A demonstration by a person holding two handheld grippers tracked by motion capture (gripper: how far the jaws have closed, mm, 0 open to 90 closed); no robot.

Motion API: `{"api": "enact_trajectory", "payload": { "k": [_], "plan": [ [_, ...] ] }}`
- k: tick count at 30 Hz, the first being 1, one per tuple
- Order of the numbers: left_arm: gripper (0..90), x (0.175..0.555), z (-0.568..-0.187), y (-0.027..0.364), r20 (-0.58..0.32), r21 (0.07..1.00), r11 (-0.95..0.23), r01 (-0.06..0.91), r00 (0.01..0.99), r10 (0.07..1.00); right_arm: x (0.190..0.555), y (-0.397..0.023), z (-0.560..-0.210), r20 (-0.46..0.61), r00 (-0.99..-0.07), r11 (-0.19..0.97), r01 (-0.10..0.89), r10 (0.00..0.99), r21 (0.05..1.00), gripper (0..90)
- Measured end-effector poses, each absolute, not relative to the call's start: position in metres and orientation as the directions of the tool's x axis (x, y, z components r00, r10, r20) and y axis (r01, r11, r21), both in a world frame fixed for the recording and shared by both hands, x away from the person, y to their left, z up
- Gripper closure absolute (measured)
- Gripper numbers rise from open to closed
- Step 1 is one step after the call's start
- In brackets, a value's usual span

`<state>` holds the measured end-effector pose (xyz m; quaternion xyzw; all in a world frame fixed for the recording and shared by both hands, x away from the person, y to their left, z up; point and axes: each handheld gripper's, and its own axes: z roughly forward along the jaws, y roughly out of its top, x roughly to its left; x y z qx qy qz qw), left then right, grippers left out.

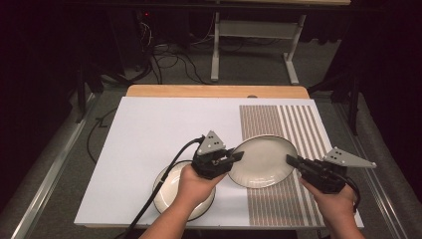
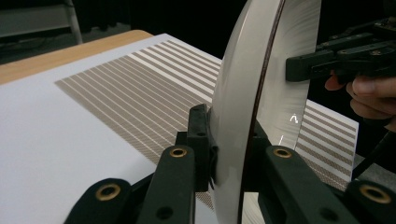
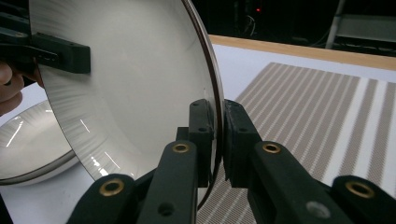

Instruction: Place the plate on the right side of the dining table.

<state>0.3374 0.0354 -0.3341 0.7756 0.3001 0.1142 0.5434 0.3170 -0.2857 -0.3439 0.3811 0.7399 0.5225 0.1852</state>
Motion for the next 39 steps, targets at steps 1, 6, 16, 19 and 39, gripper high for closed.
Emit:
{"api": "enact_trajectory", "payload": {
  "k": [1,6,16,19,39],
  "plan": [
    [78.9,0.339,-0.335,0.032,-0.151,0.909,-0.233,0.345,0.795,0.587,0.316,-0.29,-0.345,0.126,-0.632,0.159,0.375,0.765,0.913,85.8],
    [78.5,0.346,-0.338,0.012,-0.147,0.895,-0.267,0.357,0.803,0.578,0.314,-0.305,-0.351,0.14,-0.603,0.139,0.391,0.785,0.91,85.8],
    [76.4,0.363,-0.343,-0.012,-0.146,0.881,-0.299,0.366,0.813,0.564,0.313,-0.327,-0.356,0.148,-0.555,0.103,0.395,0.819,0.913,86.6],
    [76.3,0.369,-0.345,-0.021,-0.138,0.876,-0.316,0.365,0.817,0.56,0.314,-0.333,-0.357,0.14,-0.543,0.104,0.394,0.828,0.913,86.5],
    [74.0,0.402,-0.367,-0.063,-0.142,0.87,-0.324,0.372,0.818,0.557,0.332,-0.365,-0.371,0.132,-0.464,0.084,0.415,0.876,0.906,86.5]
  ]
}}
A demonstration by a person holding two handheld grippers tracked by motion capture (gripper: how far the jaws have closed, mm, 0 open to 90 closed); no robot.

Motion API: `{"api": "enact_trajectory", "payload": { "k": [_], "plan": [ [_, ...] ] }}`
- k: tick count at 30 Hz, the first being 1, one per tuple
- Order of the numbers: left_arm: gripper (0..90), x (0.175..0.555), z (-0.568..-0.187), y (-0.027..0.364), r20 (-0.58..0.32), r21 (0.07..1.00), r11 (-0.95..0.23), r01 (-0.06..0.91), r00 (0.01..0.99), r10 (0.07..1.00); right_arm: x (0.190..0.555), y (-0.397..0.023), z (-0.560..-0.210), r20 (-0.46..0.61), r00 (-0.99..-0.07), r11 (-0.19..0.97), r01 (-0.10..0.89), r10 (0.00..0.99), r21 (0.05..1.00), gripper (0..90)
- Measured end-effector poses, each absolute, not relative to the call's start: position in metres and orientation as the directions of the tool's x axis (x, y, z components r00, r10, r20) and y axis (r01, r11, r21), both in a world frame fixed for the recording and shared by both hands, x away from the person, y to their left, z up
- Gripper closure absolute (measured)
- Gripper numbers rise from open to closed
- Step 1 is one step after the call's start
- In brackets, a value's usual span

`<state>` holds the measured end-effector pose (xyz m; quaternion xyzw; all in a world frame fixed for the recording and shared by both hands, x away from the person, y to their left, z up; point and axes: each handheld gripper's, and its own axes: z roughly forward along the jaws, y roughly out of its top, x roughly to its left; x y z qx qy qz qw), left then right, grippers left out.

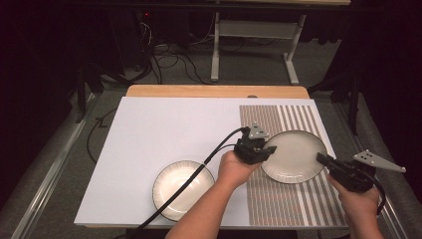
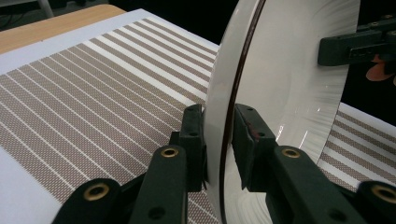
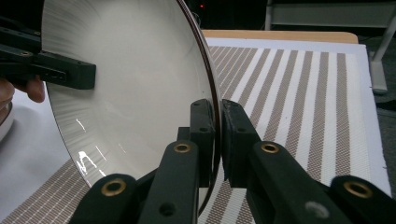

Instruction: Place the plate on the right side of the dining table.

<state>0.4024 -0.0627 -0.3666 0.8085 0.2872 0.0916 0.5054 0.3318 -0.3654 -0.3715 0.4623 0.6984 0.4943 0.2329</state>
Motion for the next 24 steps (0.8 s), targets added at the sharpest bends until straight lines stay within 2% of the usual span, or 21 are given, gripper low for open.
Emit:
{"api": "enact_trajectory", "payload": {
  "k": [10,24],
  "plan": [
    [73.0,0.409,-0.381,-0.07,-0.18,0.856,-0.317,0.409,0.81,0.558,0.334,-0.371,-0.38,0.131,-0.444,0.086,0.438,0.887,0.895,86.8],
    [71.4,0.41,-0.387,-0.074,-0.178,0.844,-0.329,0.423,0.801,0.572,0.332,-0.373,-0.385,0.127,-0.438,0.09,0.442,0.89,0.892,87.2]
  ]
}}
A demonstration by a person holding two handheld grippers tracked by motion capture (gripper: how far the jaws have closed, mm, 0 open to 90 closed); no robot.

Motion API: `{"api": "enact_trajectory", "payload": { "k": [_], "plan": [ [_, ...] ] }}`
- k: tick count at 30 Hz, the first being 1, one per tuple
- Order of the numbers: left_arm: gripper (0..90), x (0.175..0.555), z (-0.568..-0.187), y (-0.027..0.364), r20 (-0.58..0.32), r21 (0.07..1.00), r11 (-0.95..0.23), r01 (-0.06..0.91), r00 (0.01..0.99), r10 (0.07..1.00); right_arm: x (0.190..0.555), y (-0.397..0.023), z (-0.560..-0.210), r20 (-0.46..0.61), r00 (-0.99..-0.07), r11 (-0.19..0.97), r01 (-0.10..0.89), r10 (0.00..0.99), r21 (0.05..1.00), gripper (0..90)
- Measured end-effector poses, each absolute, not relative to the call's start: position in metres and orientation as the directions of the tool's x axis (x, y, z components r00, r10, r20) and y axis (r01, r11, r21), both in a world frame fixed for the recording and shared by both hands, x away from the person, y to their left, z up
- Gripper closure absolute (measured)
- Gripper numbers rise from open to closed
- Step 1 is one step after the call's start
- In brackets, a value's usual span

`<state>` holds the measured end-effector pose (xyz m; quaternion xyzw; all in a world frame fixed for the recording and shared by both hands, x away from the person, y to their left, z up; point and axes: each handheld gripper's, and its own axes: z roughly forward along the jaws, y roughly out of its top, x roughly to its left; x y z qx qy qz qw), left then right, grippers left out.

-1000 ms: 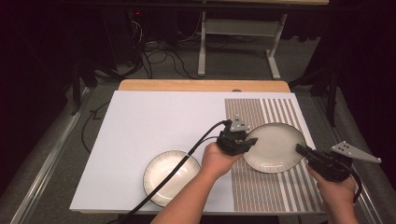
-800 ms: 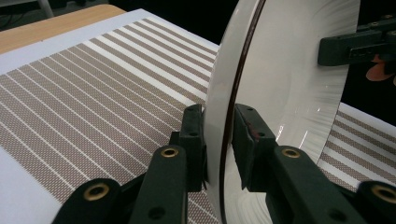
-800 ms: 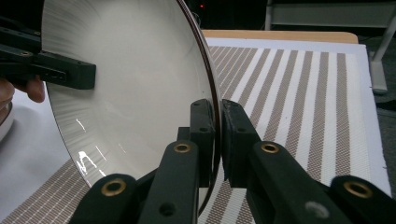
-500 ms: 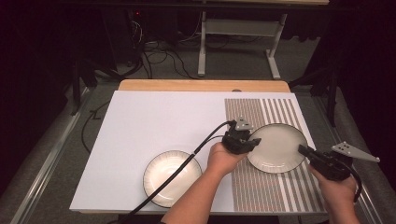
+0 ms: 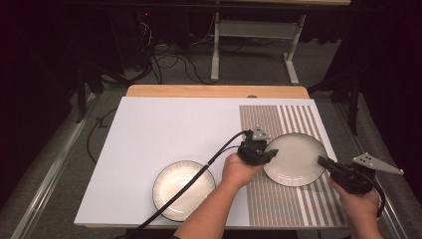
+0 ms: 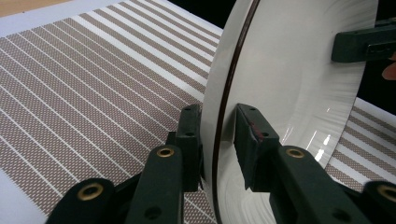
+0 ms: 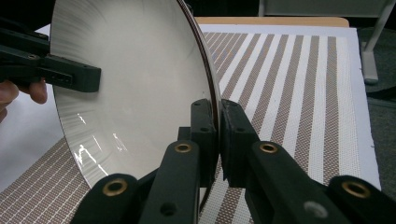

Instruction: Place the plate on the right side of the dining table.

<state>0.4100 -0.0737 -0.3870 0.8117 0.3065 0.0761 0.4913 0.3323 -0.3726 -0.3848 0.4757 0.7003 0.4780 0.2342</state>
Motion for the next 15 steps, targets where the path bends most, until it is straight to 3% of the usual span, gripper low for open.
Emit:
{"api": "enact_trajectory", "payload": {
  "k": [5,10,15],
  "plan": [
    [68.3,0.411,-0.386,-0.077,-0.177,0.822,-0.344,0.454,0.777,0.604,0.334,-0.372,-0.385,0.128,-0.444,0.092,0.44,0.887,0.893,87.6],
    [51.5,0.411,-0.381,-0.075,-0.146,0.832,-0.345,0.435,0.771,0.62,0.336,-0.371,-0.385,0.126,-0.44,0.093,0.445,0.889,0.891,87.4],
    [43.2,0.402,-0.371,-0.058,-0.125,0.861,-0.319,0.396,0.772,0.623,0.337,-0.369,-0.383,0.114,-0.441,0.104,0.441,0.89,0.891,87.4]
  ]
}}
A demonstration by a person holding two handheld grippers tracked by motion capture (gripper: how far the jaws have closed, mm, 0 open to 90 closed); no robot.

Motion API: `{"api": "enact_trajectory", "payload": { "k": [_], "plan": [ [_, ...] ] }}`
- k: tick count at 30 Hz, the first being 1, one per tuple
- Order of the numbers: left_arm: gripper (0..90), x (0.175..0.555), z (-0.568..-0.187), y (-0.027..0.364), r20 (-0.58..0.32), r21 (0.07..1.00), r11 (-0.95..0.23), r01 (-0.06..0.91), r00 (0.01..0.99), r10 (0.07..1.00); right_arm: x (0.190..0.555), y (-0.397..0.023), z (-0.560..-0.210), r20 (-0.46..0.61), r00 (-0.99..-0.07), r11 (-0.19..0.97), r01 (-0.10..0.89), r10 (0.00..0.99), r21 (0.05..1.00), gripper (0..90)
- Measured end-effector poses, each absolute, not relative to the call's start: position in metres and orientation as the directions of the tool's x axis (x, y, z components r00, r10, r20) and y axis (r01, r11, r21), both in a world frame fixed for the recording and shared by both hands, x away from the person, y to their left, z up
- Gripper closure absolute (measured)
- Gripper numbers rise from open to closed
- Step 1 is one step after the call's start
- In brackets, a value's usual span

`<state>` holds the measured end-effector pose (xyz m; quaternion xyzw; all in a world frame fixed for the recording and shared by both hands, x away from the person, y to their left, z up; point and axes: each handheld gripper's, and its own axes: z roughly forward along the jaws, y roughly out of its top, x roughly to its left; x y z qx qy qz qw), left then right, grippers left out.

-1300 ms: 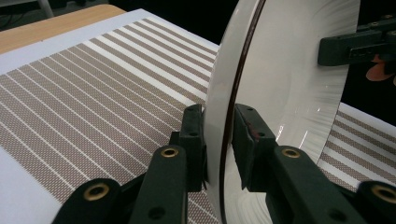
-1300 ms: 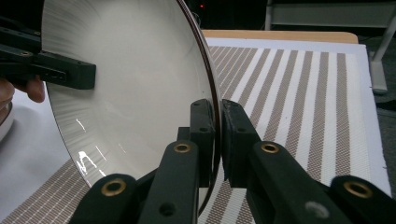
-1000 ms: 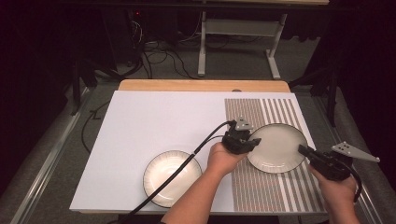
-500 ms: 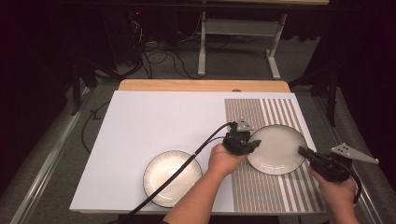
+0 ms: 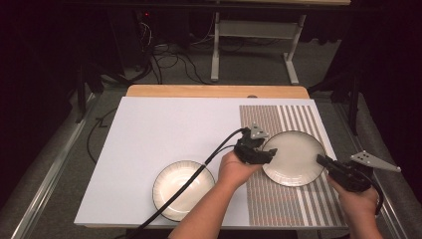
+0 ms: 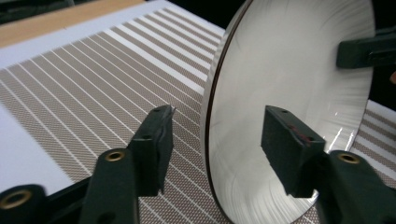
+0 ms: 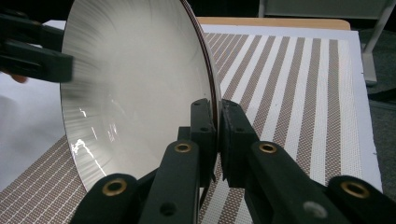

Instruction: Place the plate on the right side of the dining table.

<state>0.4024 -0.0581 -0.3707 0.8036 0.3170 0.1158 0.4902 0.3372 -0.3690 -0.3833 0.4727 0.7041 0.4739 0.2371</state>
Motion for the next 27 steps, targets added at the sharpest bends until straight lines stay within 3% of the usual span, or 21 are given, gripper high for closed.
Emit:
{"api": "enact_trajectory", "payload": {
  "k": [7,15,27],
  "plan": [
    [17.3,0.388,-0.36,-0.027,-0.103,0.877,-0.294,0.379,0.748,0.656,0.337,-0.366,-0.381,0.105,-0.44,0.113,0.442,0.892,0.89,87.4],
    [1.3,0.368,-0.354,0.024,-0.091,0.894,-0.26,0.365,0.716,0.693,0.339,-0.364,-0.38,0.101,-0.436,0.118,0.448,0.894,0.886,87.2],
    [0.0,0.337,-0.352,0.115,-0.068,0.921,-0.204,0.332,0.652,0.755,0.345,-0.359,-0.379,0.093,-0.427,0.127,0.458,0.899,0.88,87.1]
  ]
}}
